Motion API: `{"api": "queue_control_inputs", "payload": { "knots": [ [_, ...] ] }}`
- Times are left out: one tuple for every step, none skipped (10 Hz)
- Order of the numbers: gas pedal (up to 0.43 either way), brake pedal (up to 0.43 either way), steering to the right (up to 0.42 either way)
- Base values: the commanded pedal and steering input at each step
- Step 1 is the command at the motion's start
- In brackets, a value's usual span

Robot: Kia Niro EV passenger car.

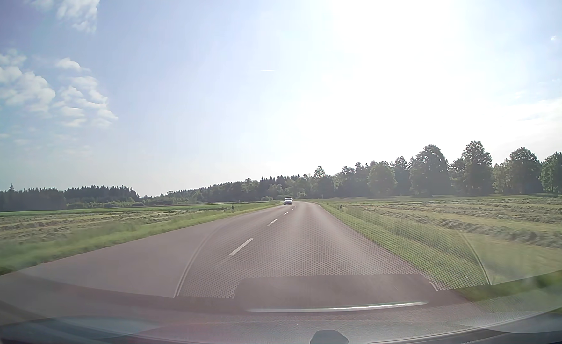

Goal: Follow the waypoints while adhering to traffic rules and regulations

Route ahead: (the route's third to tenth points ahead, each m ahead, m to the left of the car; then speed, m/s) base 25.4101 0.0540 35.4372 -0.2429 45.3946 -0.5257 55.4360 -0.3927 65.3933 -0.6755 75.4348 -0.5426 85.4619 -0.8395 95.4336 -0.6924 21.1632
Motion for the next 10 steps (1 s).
{"api": "queue_control_inputs", "payload": {
  "knots": [
    [0.240,0.000,0.003],
    [0.240,0.000,0.002],
    [0.228,0.000,0.002],
    [0.220,0.000,0.002],
    [0.220,0.000,0.002],
    [0.220,0.000,0.002],
    [0.220,0.000,0.002],
    [0.220,0.000,0.002],
    [0.220,0.000,0.002],
    [0.220,0.000,0.002]
  ]
}}
